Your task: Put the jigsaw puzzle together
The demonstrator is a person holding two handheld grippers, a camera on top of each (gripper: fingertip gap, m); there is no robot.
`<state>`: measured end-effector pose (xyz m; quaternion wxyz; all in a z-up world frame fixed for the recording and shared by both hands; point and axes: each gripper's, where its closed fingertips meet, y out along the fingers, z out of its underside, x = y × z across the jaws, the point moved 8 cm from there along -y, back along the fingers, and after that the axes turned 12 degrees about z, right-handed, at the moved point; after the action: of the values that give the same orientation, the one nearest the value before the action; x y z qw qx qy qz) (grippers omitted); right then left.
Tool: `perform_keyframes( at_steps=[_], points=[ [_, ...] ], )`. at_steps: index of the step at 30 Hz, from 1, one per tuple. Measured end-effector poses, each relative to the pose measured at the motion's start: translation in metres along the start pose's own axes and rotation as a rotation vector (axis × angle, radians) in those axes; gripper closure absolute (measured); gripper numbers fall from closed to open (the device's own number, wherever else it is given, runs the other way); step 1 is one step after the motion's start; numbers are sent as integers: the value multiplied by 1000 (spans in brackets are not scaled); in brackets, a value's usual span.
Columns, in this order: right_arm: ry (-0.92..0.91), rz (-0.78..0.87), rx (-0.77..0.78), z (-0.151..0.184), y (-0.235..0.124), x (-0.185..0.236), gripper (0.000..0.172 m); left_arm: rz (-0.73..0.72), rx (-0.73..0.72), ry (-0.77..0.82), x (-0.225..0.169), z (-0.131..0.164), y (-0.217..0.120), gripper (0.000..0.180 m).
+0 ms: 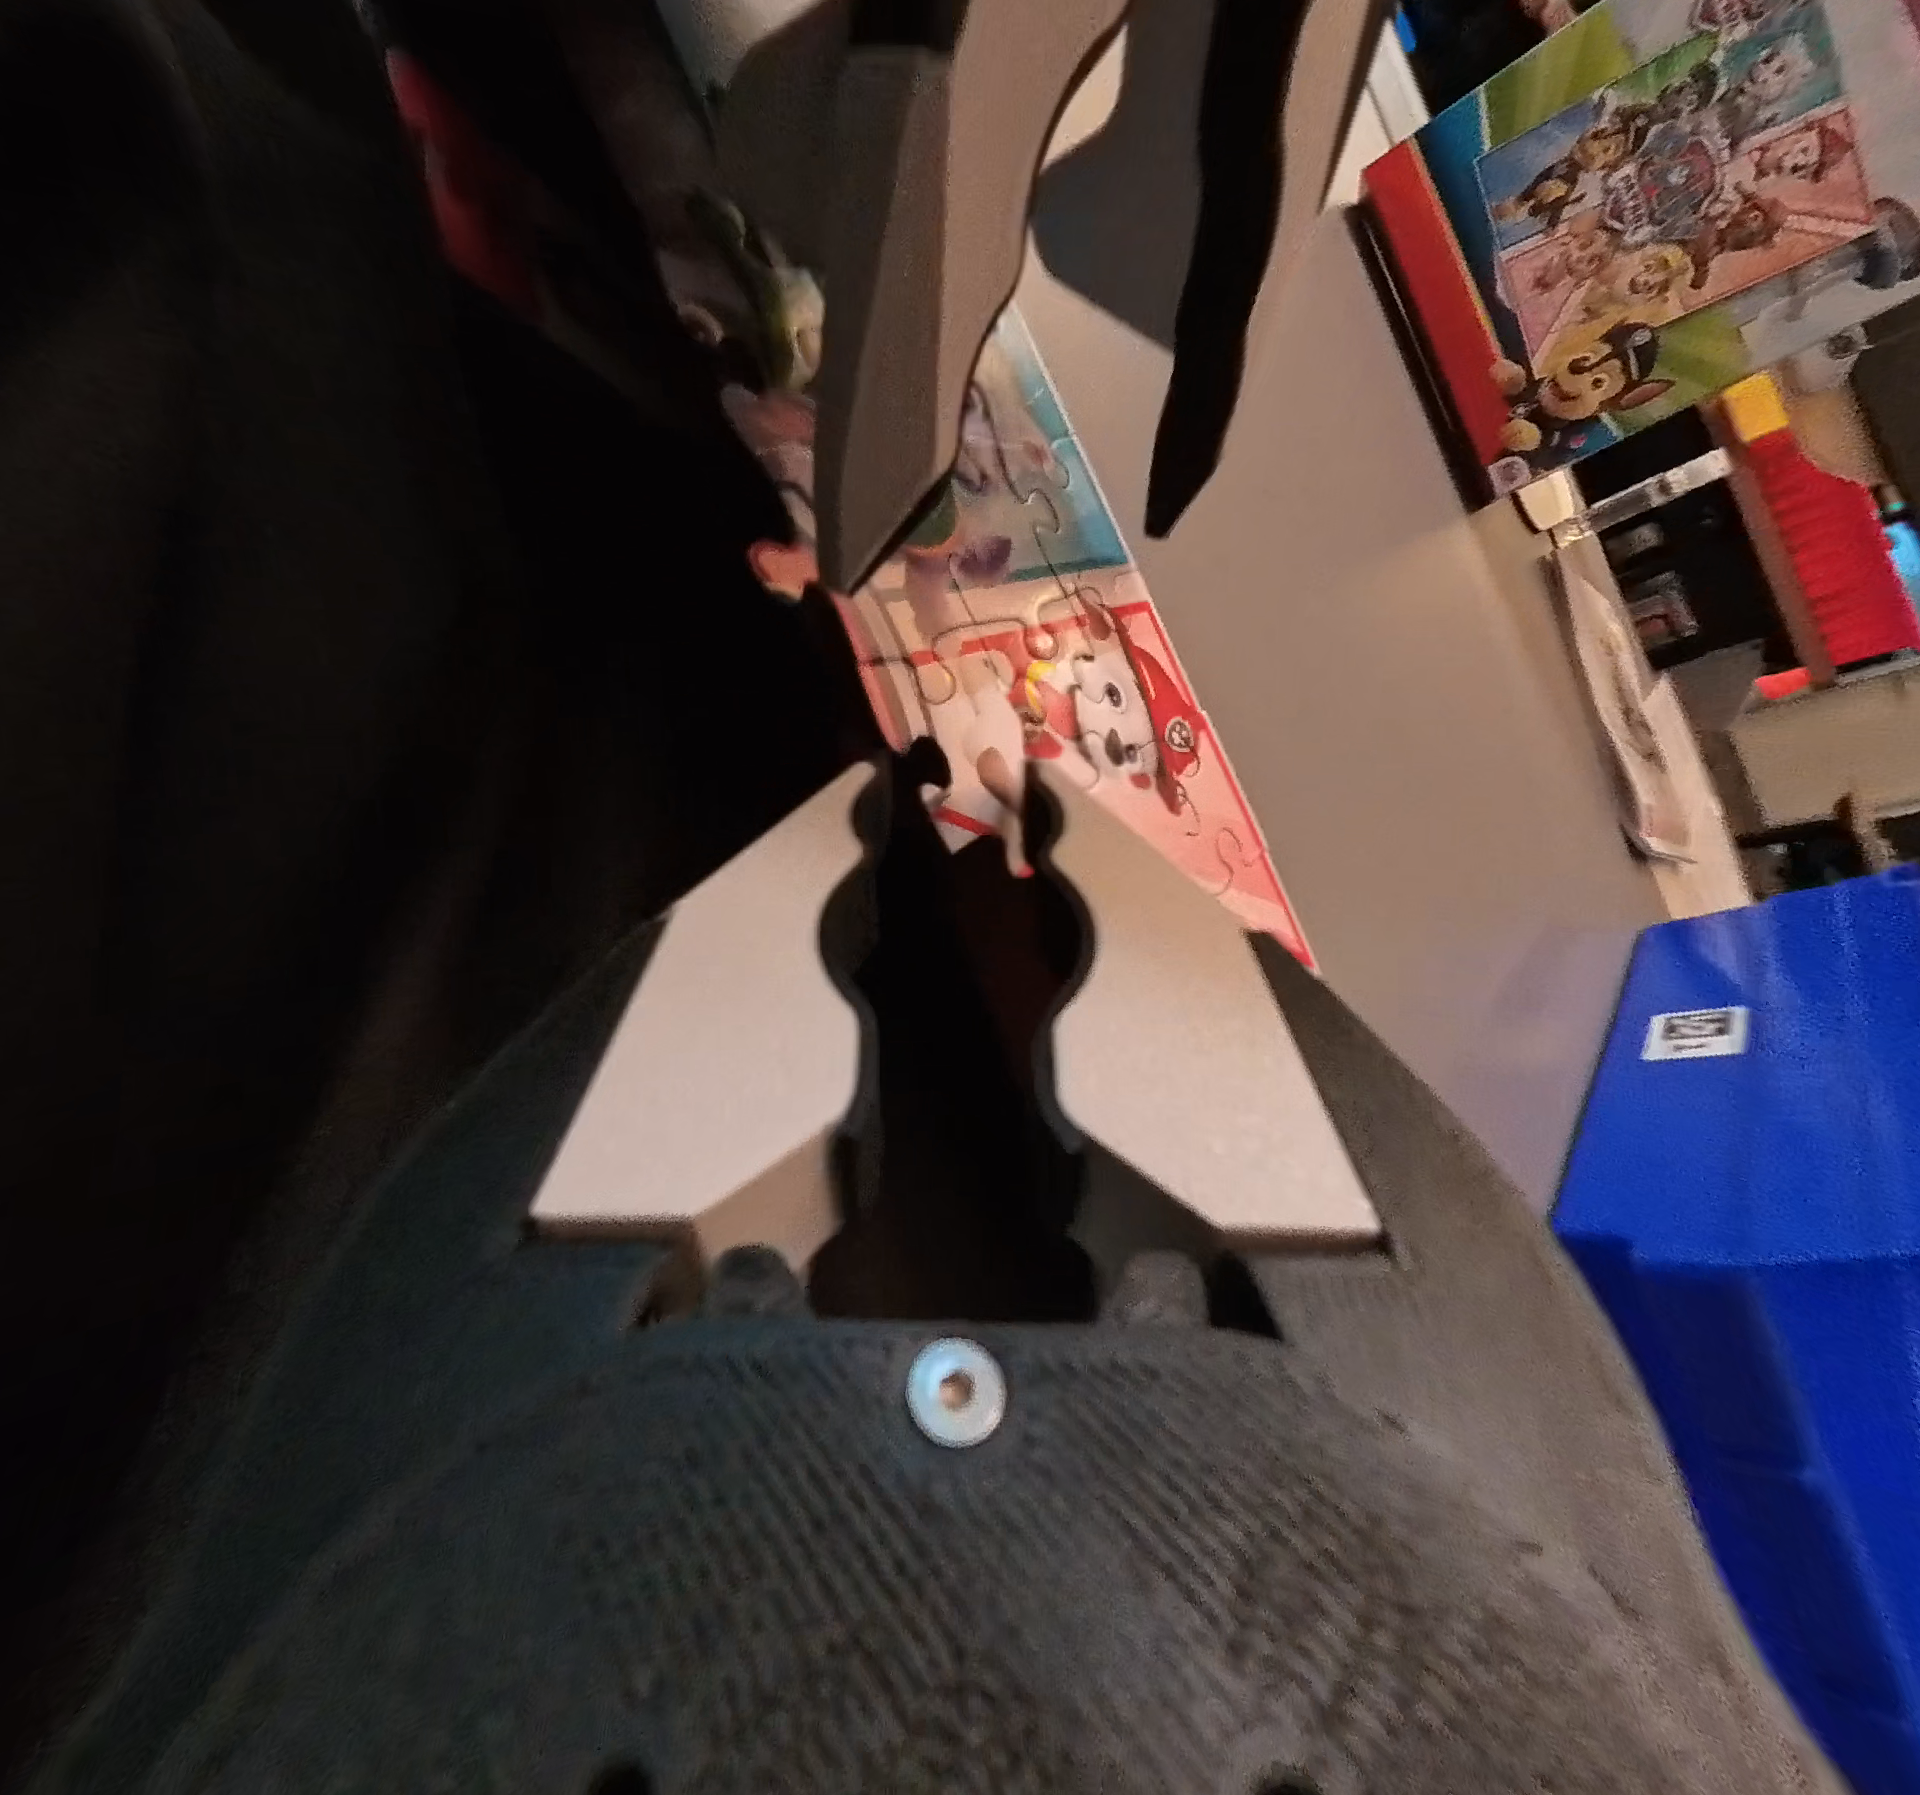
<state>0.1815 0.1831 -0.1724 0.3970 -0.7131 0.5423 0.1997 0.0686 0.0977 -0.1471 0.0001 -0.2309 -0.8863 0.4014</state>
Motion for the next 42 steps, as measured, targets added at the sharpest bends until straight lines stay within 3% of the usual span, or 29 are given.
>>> perform_keyframes(
  at_steps=[2,5,11,28,42],
  points=[
    [-45,36,-2,-3,0,0,162,-5,-28,17,-5,0,-5,82],
    [-28,107,-38,-12,0,-7,169,-8,-56,62,-17,-3,-5,83],
    [80,184,2,-18,12,-20,170,-73,13,86,-18,1,1,102],
    [237,123,-64,-12,14,-27,170,-181,-73,71,-10,1,-12,162],
    [280,100,-68,-9,14,-29,171,-191,-219,-97,-1,12,-26,180]
  ],
)
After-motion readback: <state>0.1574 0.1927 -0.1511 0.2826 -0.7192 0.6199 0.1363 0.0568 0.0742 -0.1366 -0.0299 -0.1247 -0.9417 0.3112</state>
